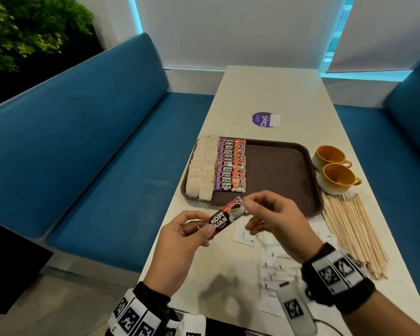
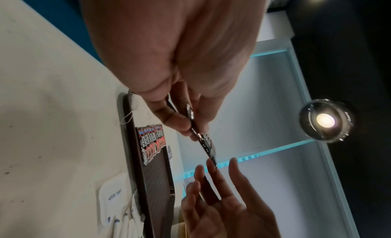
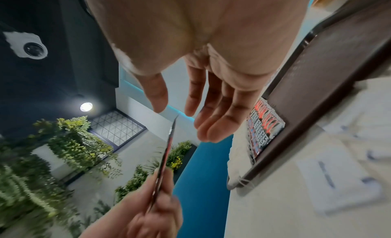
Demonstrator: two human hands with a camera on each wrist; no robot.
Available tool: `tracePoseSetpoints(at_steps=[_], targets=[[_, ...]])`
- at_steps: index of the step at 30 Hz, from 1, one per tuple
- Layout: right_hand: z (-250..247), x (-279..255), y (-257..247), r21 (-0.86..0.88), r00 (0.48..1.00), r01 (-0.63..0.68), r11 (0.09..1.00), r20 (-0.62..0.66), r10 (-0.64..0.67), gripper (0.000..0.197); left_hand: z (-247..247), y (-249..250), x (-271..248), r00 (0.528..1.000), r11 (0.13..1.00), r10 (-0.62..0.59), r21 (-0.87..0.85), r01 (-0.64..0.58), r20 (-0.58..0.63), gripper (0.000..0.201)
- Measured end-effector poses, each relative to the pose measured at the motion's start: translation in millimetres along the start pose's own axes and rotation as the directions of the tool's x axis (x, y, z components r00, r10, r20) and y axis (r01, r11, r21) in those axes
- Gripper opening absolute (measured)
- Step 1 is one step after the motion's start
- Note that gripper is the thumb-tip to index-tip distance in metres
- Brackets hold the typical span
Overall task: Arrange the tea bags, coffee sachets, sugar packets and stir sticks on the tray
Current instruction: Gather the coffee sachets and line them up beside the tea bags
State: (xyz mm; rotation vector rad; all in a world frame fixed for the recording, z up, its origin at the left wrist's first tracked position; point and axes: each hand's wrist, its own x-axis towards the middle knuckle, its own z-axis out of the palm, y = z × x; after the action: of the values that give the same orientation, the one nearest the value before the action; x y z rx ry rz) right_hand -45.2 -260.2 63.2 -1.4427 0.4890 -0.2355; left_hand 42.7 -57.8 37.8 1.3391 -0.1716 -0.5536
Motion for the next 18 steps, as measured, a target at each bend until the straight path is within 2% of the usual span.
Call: tracePoseSetpoints(at_steps=[4,6,9,14,18], targets=[[-4,-37,10,0.064,0.999,-0.037,0.997,0.035,0.035,0.026,8,4,-12,0.999,1.000,0.019,0.013,-0.019,0.042,0.033],[-4,-45,14,0.083,0.999,-0.031,0.996,0.041,0.027,0.025,14,4,-17,0.994,0.999,0.023,0.036,-0.027,0.110,0.029],[-9,-51,16,0.121,0.999,0.019,0.992,-0.031,-0.016,0.020,22,4,-22,0.981,0.995,0.042,0.082,-0.059,0.191,0.020],[-21,-56,16,0.149,0.996,0.046,0.988,-0.084,-0.034,0.017,28,5,-24,0.992,0.992,0.101,0.070,-0.107,0.077,0.015],[-21,-56,14,0.187,0.991,0.078,0.979,-0.120,-0.056,0.012,33,7,-25,0.977,0.975,0.214,0.067,-0.213,-0.010,0.015]])
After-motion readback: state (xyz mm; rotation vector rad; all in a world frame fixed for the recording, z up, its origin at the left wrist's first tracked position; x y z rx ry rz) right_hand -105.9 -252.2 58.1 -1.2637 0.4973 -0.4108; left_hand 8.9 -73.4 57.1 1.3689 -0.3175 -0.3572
